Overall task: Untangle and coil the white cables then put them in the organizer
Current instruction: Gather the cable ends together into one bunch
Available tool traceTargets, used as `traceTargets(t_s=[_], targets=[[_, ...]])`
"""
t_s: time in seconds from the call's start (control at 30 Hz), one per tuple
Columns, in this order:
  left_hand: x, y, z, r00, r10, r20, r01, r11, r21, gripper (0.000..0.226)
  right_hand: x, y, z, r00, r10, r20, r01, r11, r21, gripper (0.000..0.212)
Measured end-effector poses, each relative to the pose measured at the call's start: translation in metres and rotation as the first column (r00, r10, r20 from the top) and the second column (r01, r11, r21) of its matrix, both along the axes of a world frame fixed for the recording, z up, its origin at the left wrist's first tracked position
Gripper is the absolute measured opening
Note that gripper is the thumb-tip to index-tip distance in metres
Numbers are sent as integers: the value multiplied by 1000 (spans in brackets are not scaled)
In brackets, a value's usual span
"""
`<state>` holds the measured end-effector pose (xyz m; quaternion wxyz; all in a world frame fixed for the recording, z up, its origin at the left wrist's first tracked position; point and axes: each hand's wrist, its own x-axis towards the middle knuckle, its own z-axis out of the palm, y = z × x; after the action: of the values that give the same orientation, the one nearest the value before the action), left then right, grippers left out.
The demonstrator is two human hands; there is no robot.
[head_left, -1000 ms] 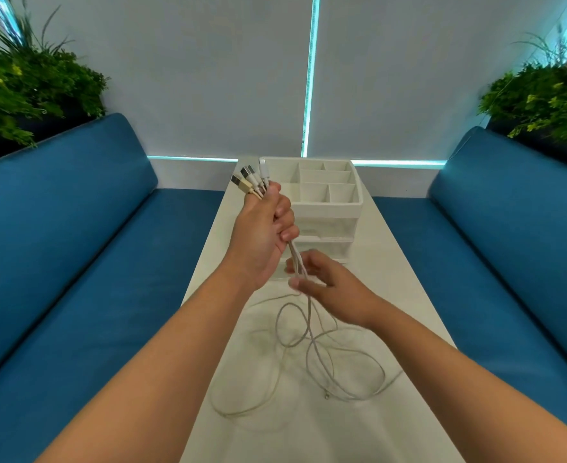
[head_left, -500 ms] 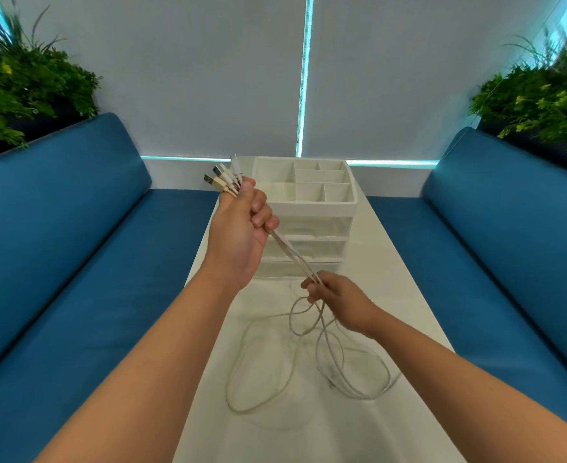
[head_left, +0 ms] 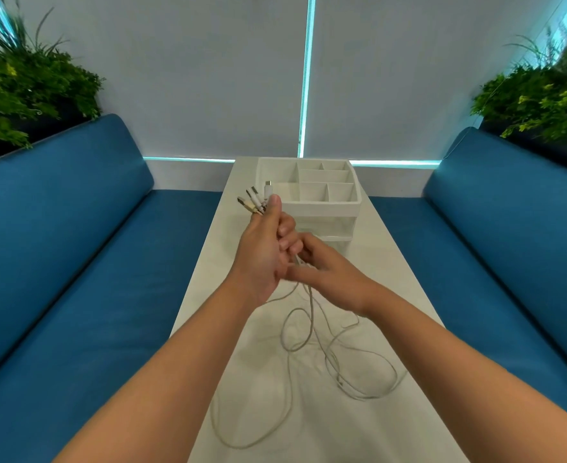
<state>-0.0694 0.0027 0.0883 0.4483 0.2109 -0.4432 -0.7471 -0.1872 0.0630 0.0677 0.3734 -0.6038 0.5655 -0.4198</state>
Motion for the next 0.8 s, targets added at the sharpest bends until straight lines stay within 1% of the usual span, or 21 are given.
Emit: traceTargets(t_s=[0.03,0.1,0.17,0.23,0.27,0.3,0.33,0.37,0.43,0.53,0.63,0.7,0.73,0.8], targets=[[0,1,3,999,-20,29,20,1000,-1,44,5,-2,3,1000,-16,25,17,999,-37,35],[3,0,9,999,-32,44,33,999,-21,43,10,-2,0,999,-51,9,52,994,-94,30],[7,-3,14,999,-13,29,15,998,-60,32,13,0,-8,996,-86,-39,79,985,-153,28],[10,-7,16,998,28,57,-21,992,-122,26,16,1,-15,988,-141,-57,123,962,-242,18],[11,-10,16,994,53,91,-38,987,-158,27,18,1,-17,987,-159,-29,145,950,-277,12],[12,-11,16,989,71,131,-46,981,-190,31,18,0,-19,986,-165,31,167,942,-291,7],[14,-13,16,983,77,168,-40,975,-217,35,18,0,-19,980,-166,111,191,940,-283,4],[14,-14,15,978,71,196,-23,971,-240,38,17,1,-19,966,-169,194,216,942,-257,7],[15,-16,13,975,40,219,18,966,-256,37,11,4,-17,932,-168,322,226,962,-154,19],[13,-17,10,984,-18,179,58,973,-223,30,3,7,-19,908,-131,398,141,990,4,34],[9,-16,10,992,-73,107,91,981,-172,24,1,9,-20,936,-72,345,54,997,60,46],[7,-16,11,991,-114,69,124,979,-163,23,2,10,-19,957,-67,284,44,995,86,50],[6,-17,12,988,-139,63,148,975,-169,22,3,11,-19,970,-84,230,67,995,80,48],[7,-20,12,981,-172,91,187,961,-204,21,3,13,-22,982,-134,130,137,991,-11,33]])
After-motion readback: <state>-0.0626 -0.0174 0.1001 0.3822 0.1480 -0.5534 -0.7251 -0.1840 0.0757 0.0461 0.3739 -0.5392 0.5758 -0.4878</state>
